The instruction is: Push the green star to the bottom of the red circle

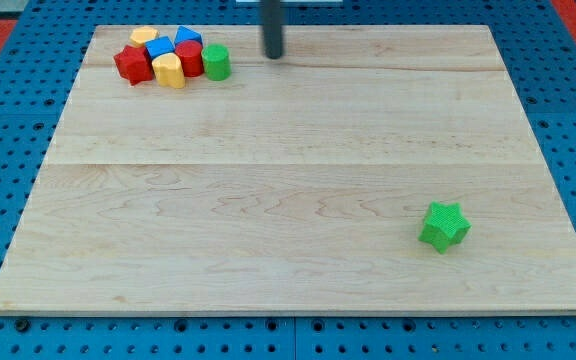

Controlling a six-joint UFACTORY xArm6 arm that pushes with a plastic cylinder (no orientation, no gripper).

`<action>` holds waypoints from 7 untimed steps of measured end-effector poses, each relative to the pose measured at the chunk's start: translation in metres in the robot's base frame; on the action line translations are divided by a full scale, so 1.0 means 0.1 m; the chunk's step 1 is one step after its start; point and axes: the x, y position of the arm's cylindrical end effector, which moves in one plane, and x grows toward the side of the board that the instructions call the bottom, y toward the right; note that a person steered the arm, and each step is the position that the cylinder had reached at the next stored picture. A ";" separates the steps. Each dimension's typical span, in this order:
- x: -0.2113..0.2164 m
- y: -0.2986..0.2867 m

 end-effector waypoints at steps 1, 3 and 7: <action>0.90 0.98; 2.44 2.39; 2.97 0.91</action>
